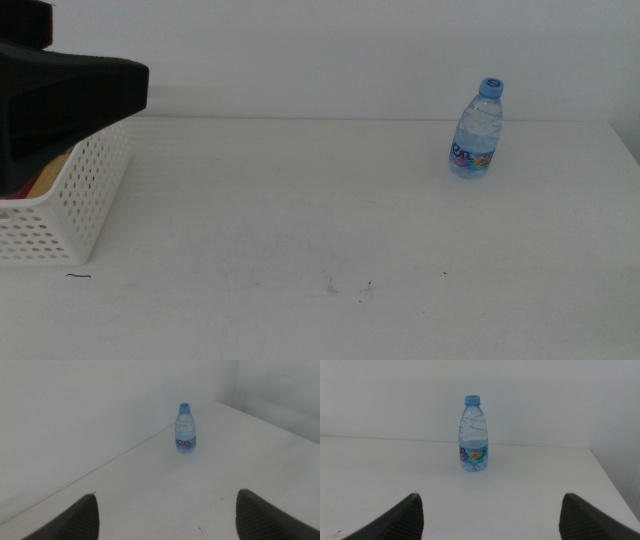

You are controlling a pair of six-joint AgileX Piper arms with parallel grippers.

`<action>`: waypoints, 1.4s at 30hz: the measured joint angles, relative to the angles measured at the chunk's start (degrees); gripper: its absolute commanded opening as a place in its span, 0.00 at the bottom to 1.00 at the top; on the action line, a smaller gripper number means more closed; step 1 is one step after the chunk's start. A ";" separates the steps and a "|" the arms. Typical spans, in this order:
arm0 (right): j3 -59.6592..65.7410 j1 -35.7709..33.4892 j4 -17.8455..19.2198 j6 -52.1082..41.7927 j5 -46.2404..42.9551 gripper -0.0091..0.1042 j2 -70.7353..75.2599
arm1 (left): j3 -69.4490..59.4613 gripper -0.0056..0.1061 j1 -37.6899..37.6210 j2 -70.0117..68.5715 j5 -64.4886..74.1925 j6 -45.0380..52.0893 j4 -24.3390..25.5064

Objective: Use arms to grab the bottles and put them into the dustbin to the left of the table.

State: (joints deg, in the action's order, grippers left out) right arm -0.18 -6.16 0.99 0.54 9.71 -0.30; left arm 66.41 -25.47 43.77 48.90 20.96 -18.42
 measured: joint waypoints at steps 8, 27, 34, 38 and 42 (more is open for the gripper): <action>0.00 0.00 0.00 0.00 -7.26 0.80 -0.62 | 0.00 0.89 0.00 0.00 0.00 0.00 0.11; -2.41 0.00 4.28 5.11 -68.67 0.80 -68.94 | 0.00 0.89 0.00 0.00 0.00 0.10 0.22; -10.86 0.00 4.38 7.54 -77.05 0.80 -85.53 | -0.02 0.89 0.00 0.00 0.00 0.21 0.34; -18.52 -0.24 4.38 6.47 -77.25 0.80 -93.46 | -0.02 0.89 0.00 0.00 0.00 0.21 0.34; -26.21 -1.87 4.38 2.22 -76.03 0.85 -100.27 | -0.02 0.89 0.00 0.00 0.00 0.21 0.34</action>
State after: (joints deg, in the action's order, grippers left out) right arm -26.38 -8.02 5.38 2.76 -66.33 -100.57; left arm 66.38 -25.47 43.77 48.90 21.17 -18.08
